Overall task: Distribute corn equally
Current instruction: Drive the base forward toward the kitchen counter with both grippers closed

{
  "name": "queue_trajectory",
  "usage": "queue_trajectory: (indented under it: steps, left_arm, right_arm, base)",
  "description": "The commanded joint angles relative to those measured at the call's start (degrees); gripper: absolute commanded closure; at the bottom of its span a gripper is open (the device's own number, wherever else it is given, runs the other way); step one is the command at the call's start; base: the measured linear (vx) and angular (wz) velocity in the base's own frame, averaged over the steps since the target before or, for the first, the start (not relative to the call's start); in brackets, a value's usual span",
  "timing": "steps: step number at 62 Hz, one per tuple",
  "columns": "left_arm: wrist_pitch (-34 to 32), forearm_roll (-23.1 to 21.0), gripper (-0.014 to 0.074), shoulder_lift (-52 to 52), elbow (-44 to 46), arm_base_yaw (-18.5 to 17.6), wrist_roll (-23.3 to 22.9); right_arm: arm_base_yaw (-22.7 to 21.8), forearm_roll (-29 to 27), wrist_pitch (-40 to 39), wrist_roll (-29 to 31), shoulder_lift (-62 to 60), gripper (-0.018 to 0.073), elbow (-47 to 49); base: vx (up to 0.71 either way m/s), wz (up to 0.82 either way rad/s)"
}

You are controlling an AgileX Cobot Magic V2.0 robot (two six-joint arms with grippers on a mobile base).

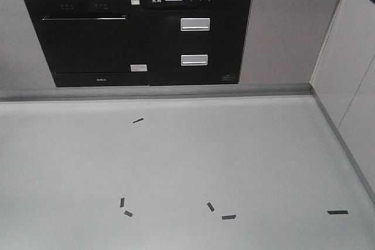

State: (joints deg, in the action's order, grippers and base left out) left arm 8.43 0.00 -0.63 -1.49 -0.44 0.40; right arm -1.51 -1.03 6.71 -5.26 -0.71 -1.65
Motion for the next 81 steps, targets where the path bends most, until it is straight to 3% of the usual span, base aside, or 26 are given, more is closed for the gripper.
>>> queue_trajectory:
  steps: [1,81]
  left_arm:
    - [-4.20,0.00,0.0603,-0.94,-0.86,0.05,-0.40]
    - [-4.20,0.00,0.0603,-0.94,-0.86,0.05,-0.40]
  right_arm:
    - [-0.25,0.40,-4.15,0.63,-0.26,0.0565,-0.42]
    - [-0.25,0.40,-4.21,0.63,-0.26,0.0565,-0.42]
  base:
    - [0.00,0.00]
    - [0.00,0.00]
